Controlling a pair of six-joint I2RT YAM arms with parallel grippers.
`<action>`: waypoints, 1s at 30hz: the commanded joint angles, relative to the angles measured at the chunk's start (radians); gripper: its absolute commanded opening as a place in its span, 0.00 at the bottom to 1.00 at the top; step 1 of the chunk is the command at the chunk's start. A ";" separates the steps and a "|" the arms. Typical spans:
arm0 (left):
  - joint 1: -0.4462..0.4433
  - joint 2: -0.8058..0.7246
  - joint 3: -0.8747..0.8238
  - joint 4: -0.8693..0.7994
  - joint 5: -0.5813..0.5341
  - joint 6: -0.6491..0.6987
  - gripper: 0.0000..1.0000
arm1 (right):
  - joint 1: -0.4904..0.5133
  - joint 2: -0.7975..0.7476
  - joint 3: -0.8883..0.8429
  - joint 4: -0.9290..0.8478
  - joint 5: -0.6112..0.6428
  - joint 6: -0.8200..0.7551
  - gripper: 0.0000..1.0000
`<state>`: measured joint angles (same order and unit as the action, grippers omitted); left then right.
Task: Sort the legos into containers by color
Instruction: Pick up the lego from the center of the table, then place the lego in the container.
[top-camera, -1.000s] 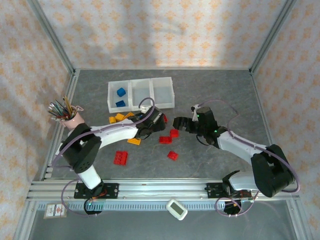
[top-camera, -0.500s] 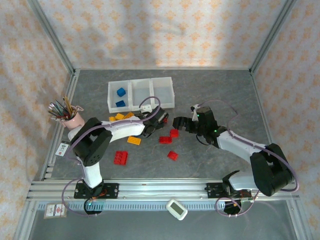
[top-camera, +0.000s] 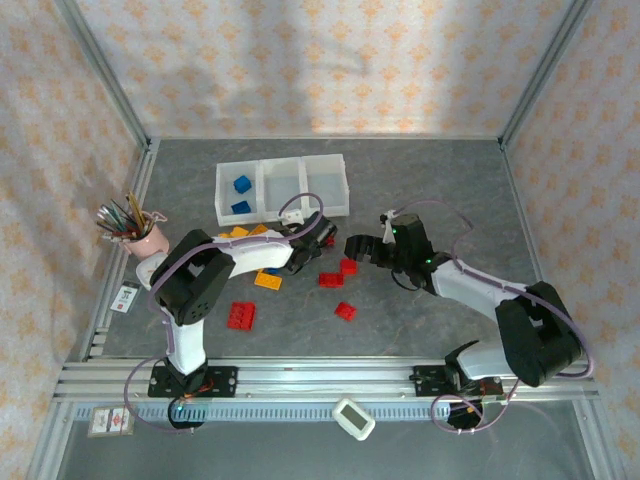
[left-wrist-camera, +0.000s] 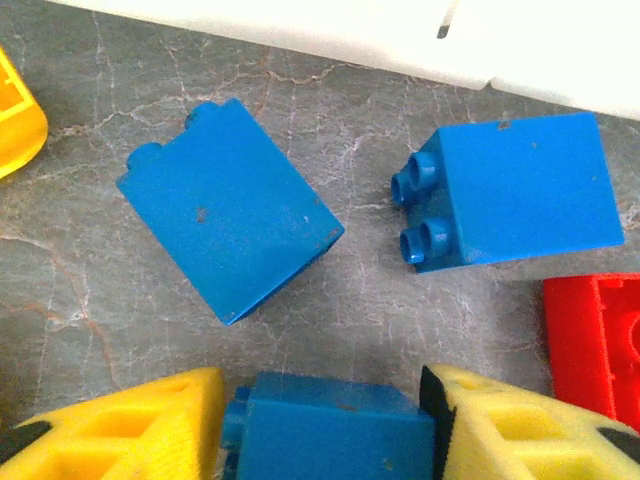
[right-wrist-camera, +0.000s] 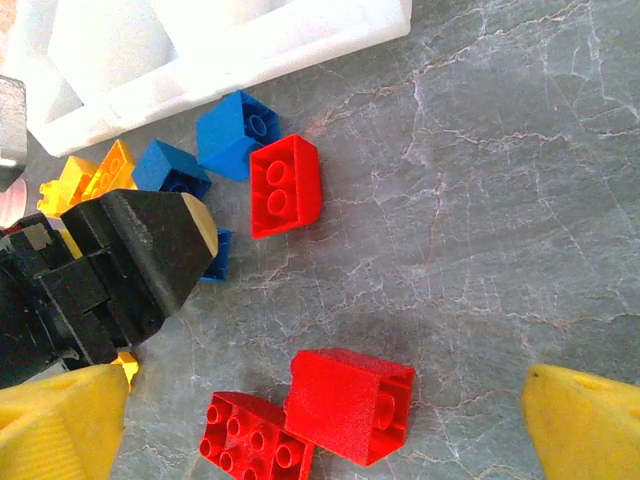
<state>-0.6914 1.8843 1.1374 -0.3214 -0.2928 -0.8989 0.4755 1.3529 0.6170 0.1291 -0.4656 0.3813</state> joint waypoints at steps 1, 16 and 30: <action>0.004 -0.003 -0.012 0.005 -0.018 0.012 0.50 | -0.005 0.002 0.026 0.018 -0.020 -0.007 1.00; -0.007 -0.353 -0.175 -0.013 -0.011 0.074 0.39 | 0.017 -0.026 0.119 -0.098 -0.055 -0.056 1.00; 0.288 -0.459 -0.058 -0.059 -0.096 0.277 0.34 | 0.164 0.088 0.262 -0.020 -0.020 0.001 1.00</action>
<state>-0.4534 1.3888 1.0325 -0.3790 -0.3538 -0.7044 0.6319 1.4094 0.8314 0.0662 -0.5018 0.3653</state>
